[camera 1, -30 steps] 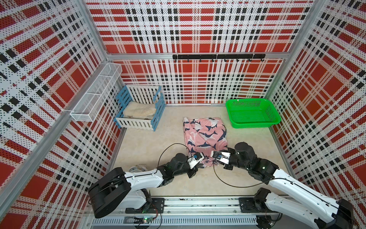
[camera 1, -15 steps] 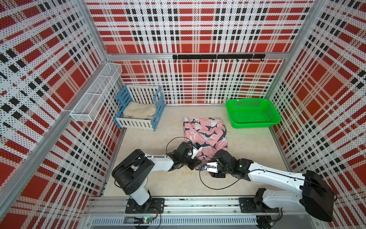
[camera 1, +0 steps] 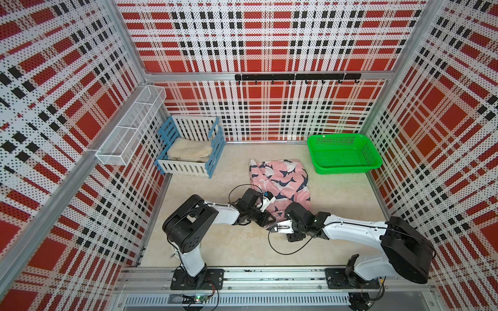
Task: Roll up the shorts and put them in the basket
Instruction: Roll the shorts at the center of the board.
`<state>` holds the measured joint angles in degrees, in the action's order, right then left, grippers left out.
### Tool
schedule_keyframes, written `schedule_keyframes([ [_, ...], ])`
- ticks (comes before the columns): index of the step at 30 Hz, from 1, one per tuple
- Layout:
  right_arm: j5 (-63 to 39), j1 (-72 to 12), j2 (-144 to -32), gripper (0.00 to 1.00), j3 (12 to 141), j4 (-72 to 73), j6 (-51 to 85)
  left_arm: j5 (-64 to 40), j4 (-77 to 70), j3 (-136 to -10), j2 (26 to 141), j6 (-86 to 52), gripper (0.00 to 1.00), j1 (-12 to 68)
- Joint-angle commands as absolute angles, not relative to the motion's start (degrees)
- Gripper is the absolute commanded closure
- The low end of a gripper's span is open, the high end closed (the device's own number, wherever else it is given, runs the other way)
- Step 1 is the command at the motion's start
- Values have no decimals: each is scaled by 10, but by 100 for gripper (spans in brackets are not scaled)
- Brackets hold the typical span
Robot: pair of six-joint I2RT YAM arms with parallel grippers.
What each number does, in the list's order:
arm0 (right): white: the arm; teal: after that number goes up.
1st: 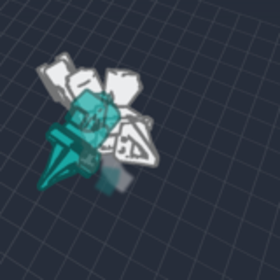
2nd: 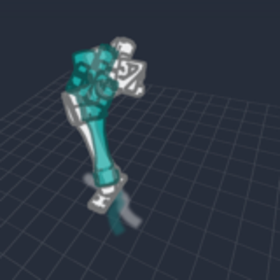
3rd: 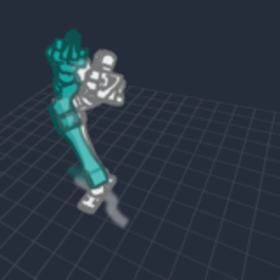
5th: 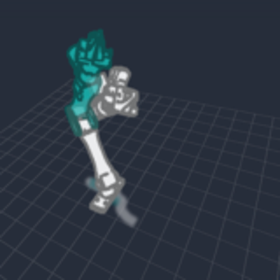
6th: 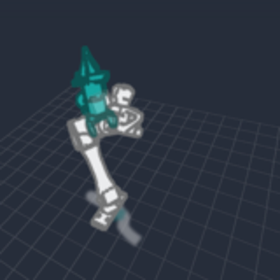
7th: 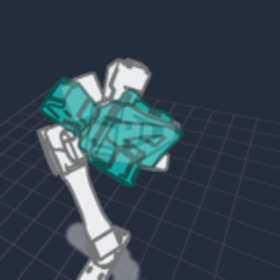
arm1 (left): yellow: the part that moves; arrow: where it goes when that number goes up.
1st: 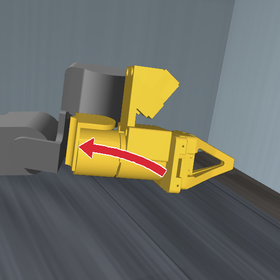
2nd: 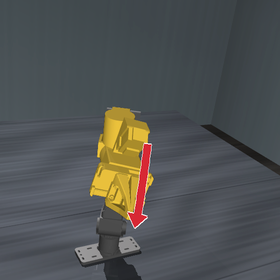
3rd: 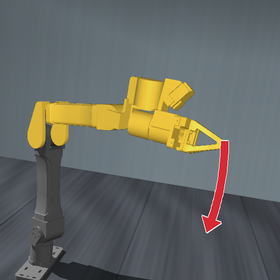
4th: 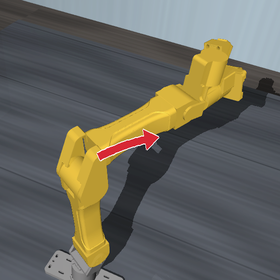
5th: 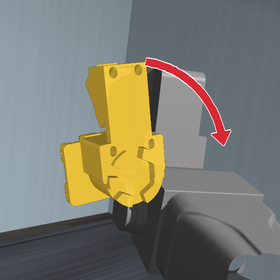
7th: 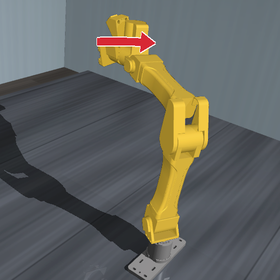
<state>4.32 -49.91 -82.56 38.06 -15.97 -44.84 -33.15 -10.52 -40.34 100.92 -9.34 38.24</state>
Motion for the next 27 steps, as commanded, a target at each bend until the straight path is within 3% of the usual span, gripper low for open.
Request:
schedule_keyframes([
  [1,11,-465,-851,22,382,-173,-460,-280,-42,-390,1018,-102,99,379],
  [4,-6,-437,-879,33,391,-176,-455,-241,-59,-370,982,-114,90,360],
  [6,-15,-433,-897,47,400,-181,-455,-205,-75,-357,952,-114,76,353],
  [10,-64,-431,-909,61,420,-216,-454,-140,-117,-326,882,-87,58,360],
  [11,-77,-430,-911,70,427,-230,-453,-104,-131,-311,857,-78,55,368],
  [13,-96,-428,-910,98,436,-246,-450,-43,-181,-271,798,-52,52,386],
  [17,-132,-422,-889,100,435,-268,-448,47,-331,-160,676,11,45,444],
  [20,-186,-405,-871,100,448,-311,-443,45,-439,-81,609,73,45,495],
  [27,-240,-378,-847,100,468,-388,-442,130,-452,-27,540,222,46,644],
])
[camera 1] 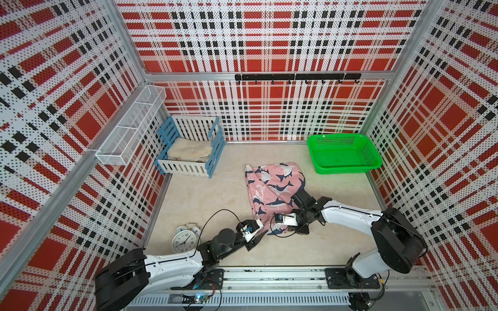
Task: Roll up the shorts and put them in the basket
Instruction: Roll the shorts at the center of the board.
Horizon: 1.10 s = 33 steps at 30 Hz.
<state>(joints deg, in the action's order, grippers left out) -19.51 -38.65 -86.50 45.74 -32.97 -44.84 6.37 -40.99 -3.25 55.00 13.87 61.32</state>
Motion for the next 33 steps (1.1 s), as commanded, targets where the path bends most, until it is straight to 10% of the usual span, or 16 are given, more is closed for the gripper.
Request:
schedule_keyframes([
  [1,-247,-376,-846,100,468,-392,-443,147,-448,-28,543,237,46,662],
  [10,-245,-367,-805,100,458,-392,-443,237,-446,-82,711,336,35,753],
  [13,-243,-367,-791,100,450,-386,-444,254,-447,-95,747,357,1,760],
  [19,-256,-367,-787,100,445,-381,-444,267,-478,-124,824,421,0,734],
  [29,-260,-367,-789,100,441,-375,-441,151,-478,-171,882,482,15,671],
  [33,-254,-367,-791,100,443,-371,-437,119,-439,-188,897,484,50,672],
])
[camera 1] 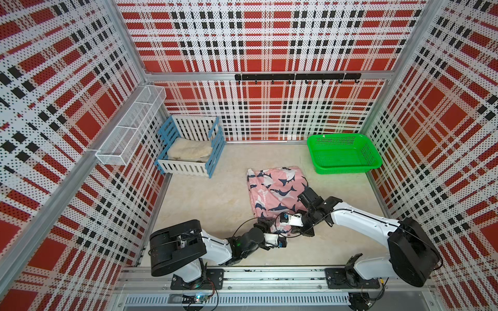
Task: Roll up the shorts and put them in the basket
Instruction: Roll the shorts at the center of the board.
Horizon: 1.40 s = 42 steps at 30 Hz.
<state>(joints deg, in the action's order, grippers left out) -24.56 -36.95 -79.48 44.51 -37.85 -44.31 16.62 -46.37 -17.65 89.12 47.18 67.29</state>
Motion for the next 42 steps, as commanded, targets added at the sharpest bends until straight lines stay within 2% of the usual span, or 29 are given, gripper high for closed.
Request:
schedule_keyframes([
  [1,-246,-367,-789,100,442,-367,-435,111,-426,-190,892,479,62,672],
  [7,-189,-366,-737,98,431,-317,-422,20,-284,-222,849,428,96,651],
  [9,-166,-366,-706,85,426,-293,-415,-32,-214,-251,846,414,100,631],
  [13,-111,-366,-623,58,402,-239,-408,-177,-81,-326,862,395,100,575],
  [16,-74,-366,-562,49,386,-210,-415,-253,-1,-379,893,397,100,540],
  [23,-23,-366,-467,47,389,-232,-445,-392,162,-477,942,429,100,471],
  [27,-48,-366,-435,47,404,-272,-452,-465,266,-538,994,455,100,438],
  [31,-111,-373,-445,52,410,-331,-466,-436,420,-633,1093,495,100,419],
  [34,-104,-426,-446,54,384,-331,-477,-420,459,-656,1130,505,100,405],
  [38,-44,-520,-478,54,360,-320,-443,-465,418,-653,1098,485,100,374],
  [42,52,-611,-544,53,341,-289,-409,-466,369,-650,1065,422,100,344],
])
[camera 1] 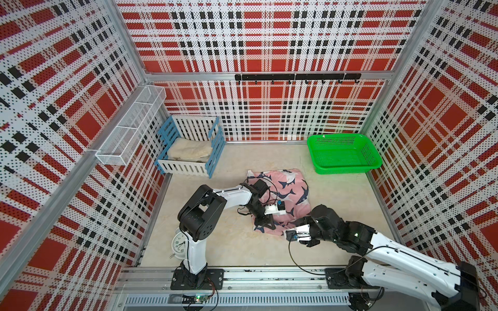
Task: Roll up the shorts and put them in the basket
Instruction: Roll the shorts at the center of the board.
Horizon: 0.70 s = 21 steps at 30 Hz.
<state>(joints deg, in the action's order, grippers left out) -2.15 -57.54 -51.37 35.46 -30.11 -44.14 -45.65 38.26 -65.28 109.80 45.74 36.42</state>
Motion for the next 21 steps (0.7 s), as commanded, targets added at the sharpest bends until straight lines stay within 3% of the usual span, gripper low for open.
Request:
schedule_keyframes([
  [1,67,-620,-560,52,339,-275,-404,-468,369,-648,1061,425,100,343],
  [5,114,-651,-628,42,336,-204,-386,-485,370,-647,1069,412,100,342],
  [14,290,-654,-766,35,284,-14,-409,-482,380,-647,1083,404,100,345],
  [21,332,-622,-840,31,288,46,-405,-486,380,-643,1077,404,100,345],
])
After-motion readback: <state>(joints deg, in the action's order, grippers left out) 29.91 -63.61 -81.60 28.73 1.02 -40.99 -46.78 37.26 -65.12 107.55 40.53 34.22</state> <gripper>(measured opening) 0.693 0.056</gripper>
